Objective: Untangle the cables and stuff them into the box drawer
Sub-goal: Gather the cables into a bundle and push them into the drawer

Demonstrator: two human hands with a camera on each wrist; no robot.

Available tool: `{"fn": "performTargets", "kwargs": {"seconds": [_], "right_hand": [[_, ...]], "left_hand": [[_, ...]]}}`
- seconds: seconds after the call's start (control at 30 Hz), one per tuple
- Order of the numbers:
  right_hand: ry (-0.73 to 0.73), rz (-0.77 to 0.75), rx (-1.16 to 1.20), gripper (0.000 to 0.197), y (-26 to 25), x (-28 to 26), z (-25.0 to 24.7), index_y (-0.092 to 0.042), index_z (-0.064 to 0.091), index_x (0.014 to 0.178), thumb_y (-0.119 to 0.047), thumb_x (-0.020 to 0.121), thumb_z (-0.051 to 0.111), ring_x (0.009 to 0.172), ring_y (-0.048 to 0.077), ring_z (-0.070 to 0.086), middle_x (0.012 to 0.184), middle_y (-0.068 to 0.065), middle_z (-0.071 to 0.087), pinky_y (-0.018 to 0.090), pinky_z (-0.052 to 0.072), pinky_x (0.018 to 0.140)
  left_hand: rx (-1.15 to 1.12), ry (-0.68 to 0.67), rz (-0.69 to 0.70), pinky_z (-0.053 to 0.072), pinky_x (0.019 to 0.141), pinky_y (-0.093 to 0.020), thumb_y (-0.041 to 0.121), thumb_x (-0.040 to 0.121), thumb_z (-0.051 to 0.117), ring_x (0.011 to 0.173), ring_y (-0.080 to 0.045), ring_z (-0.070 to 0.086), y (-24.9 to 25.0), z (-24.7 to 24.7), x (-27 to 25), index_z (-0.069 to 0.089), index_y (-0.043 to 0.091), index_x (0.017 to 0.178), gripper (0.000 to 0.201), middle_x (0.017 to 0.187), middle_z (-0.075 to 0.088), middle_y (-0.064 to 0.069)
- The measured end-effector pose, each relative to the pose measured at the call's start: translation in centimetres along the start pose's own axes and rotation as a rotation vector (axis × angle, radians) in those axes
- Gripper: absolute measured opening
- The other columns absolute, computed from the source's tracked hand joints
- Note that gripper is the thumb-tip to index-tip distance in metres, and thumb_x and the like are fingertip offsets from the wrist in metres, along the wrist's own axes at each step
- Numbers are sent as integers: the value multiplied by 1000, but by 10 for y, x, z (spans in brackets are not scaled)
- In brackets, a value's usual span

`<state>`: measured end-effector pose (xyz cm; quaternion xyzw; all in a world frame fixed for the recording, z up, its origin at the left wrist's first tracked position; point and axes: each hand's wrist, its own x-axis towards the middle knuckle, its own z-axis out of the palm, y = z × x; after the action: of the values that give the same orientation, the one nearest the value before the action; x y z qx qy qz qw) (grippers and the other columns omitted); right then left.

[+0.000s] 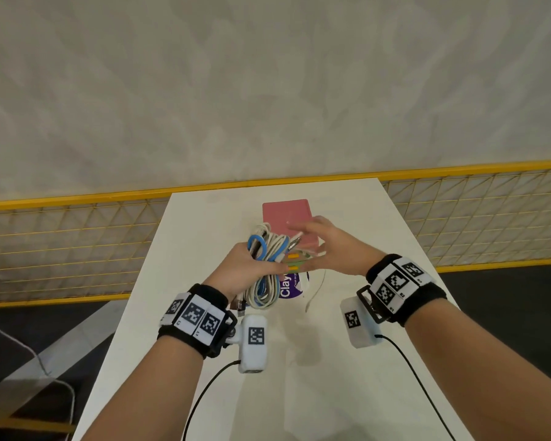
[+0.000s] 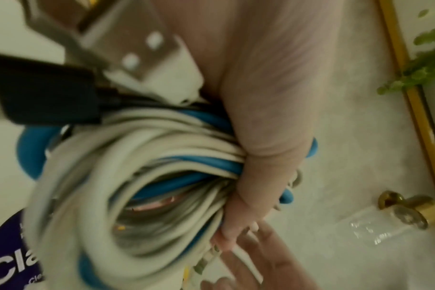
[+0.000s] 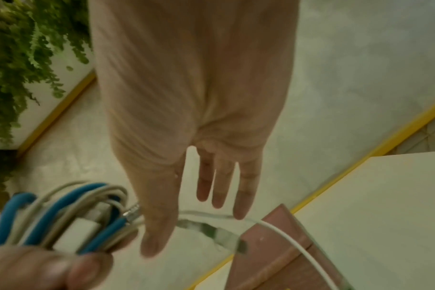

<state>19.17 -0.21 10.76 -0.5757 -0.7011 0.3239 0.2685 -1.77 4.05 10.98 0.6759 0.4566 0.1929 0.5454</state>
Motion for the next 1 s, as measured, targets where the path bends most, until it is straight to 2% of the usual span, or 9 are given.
{"fn": "performTargets", "kwargs": {"seconds": [0.1, 0.23, 0.37, 0.43, 0.5, 0.6, 0.7, 0.87, 1.0], "right_hand": [[30, 30, 90, 45, 6, -4, 1, -14, 53, 127, -10, 85, 67, 97, 9, 59, 108, 0, 60, 8, 49, 76], [122, 73, 78, 10, 19, -1, 14, -14, 69, 97, -15, 91, 61, 76, 15, 58, 84, 5, 67, 29, 47, 72], [244, 110, 104, 19, 15, 2, 23, -12, 66, 80, -21, 94, 55, 75, 27, 64, 77, 5, 69, 47, 55, 75], [333, 113, 185, 22, 6, 5, 28, -10, 68, 81, -22, 94, 55, 72, 28, 68, 75, 5, 71, 50, 57, 72], [391, 115, 290, 22, -5, 9, 31, -18, 70, 81, -23, 95, 54, 77, 29, 71, 83, 9, 74, 51, 58, 73], [385, 138, 392, 23, -13, 14, 37, -10, 68, 87, -21, 97, 51, 82, 33, 71, 89, 11, 74, 54, 57, 75], [291, 154, 397, 27, -17, 16, 47, -2, 68, 95, -19, 96, 47, 85, 41, 69, 90, 25, 71, 59, 55, 78], [112, 163, 720, 26, -22, 8, 47, 1, 64, 115, -5, 96, 47, 105, 31, 66, 114, 22, 67, 38, 56, 90], [155, 95, 610, 22, -21, 5, 36, 4, 67, 108, -5, 91, 58, 89, 22, 67, 96, 9, 65, 24, 58, 79]], "left_hand": [[-99, 37, -7, 54, 75, -26, 19, 76, 81, 83, -18, 72, -4, -5, 0, 73, 10, 95, 22, 89, 76, -9], [-188, 42, 15, 54, 67, -21, 21, 81, 77, 73, -15, 71, -3, -4, -1, 73, 10, 87, 12, 81, 75, -11], [-210, 120, 38, 51, 60, -16, 23, 81, 76, 63, -9, 67, -8, 1, -1, 72, 5, 80, 19, 73, 72, -9], [-237, 169, 47, 55, 67, -26, 24, 78, 79, 70, -16, 70, -13, 6, 1, 72, 1, 88, 26, 80, 74, -14], [-276, 238, 56, 58, 74, -33, 22, 76, 81, 79, -23, 72, -16, 10, 4, 70, 0, 96, 32, 87, 74, -17], [-316, 313, 84, 58, 75, -30, 21, 75, 82, 84, -19, 72, -15, 17, 5, 68, 5, 103, 36, 93, 75, -10], [-350, 357, 96, 57, 73, -24, 21, 73, 83, 85, -15, 71, -9, 23, 7, 66, 9, 104, 37, 95, 73, -6], [-291, 256, 98, 58, 72, -22, 24, 71, 84, 89, -15, 71, -6, 16, 8, 64, 8, 111, 47, 99, 73, -6], [-325, 211, 78, 59, 79, -32, 25, 71, 84, 91, -19, 72, -8, 15, 7, 69, 9, 108, 42, 98, 75, -9]]}}
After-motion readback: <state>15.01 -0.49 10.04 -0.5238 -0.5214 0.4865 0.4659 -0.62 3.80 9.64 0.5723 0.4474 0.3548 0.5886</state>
